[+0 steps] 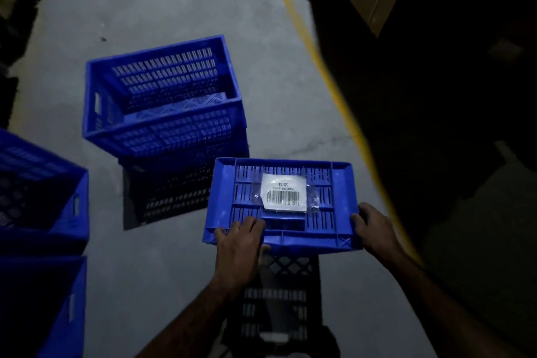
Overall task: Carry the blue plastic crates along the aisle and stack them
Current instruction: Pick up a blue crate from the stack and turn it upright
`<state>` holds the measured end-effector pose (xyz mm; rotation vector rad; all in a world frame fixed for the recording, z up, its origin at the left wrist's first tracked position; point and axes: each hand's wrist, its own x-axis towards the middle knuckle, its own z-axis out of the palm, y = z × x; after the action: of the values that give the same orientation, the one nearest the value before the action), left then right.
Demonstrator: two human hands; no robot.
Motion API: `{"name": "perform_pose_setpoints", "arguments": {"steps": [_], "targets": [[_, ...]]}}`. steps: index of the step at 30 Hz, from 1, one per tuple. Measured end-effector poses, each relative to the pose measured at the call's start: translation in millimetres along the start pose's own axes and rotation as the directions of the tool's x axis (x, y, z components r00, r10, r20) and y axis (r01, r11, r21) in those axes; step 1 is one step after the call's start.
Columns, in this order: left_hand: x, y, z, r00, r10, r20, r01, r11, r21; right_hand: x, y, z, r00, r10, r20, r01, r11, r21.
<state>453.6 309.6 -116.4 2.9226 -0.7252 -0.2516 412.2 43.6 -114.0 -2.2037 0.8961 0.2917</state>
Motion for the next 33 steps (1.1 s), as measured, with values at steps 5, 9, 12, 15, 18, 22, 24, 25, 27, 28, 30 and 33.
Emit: {"name": "perform_pose_setpoints", "arguments": {"steps": [5, 9, 12, 15, 18, 22, 24, 25, 27, 28, 30, 33], "targets": [[-46, -11, 8, 0.997, -0.073, -0.03, 0.073, 0.997, -0.026, -25, -5, 19, 0.998, -0.056, 0.043, 0.058, 0.997, -0.054], [-62, -11, 12, 0.991, -0.123, -0.044, 0.121, 0.992, -0.038, -36, -5, 30, 0.998, -0.071, 0.001, 0.07, 0.996, -0.056], [-61, -5, 11, 0.991, -0.122, -0.048, 0.122, 0.992, 0.004, -39, -6, 31, 0.997, -0.056, -0.047, 0.053, 0.997, -0.052], [-60, 1, 13, 0.994, -0.093, -0.064, 0.096, 0.994, 0.055, -44, -6, 32, 0.997, -0.039, -0.07, 0.035, 0.998, -0.051], [-58, 8, 14, 0.998, -0.036, -0.042, 0.039, 0.997, 0.066, -50, -4, 37, 0.994, -0.032, -0.102, 0.026, 0.998, -0.059], [-53, 17, 20, 0.999, -0.025, 0.044, 0.025, 1.0, 0.004, -49, -3, 38, 0.991, -0.018, -0.13, 0.017, 1.0, -0.01], [-53, 18, 20, 0.997, -0.057, 0.045, 0.061, 0.994, -0.087, -48, -3, 36, 0.991, -0.017, -0.131, 0.018, 1.0, 0.005], [-53, 18, 19, 0.996, -0.077, 0.037, 0.082, 0.988, -0.135, -49, -5, 34, 0.992, -0.022, -0.126, 0.023, 1.0, 0.005], [-53, 16, 15, 0.995, -0.099, 0.012, 0.099, 0.979, -0.176, -49, -12, 29, 0.989, -0.058, -0.133, 0.058, 0.998, -0.005], [-54, 15, 13, 0.994, -0.109, -0.003, 0.107, 0.976, -0.19, -49, -18, 26, 0.985, -0.088, -0.145, 0.086, 0.996, -0.019], [-57, 9, 8, 0.99, -0.135, -0.044, 0.12, 0.962, -0.244, -50, -36, 18, 0.974, -0.155, -0.166, 0.147, 0.987, -0.059], [-66, -4, 2, 0.974, -0.198, -0.108, 0.152, 0.931, -0.331, -52, -82, 9, 0.953, -0.27, -0.139, 0.249, 0.957, -0.149]]}}
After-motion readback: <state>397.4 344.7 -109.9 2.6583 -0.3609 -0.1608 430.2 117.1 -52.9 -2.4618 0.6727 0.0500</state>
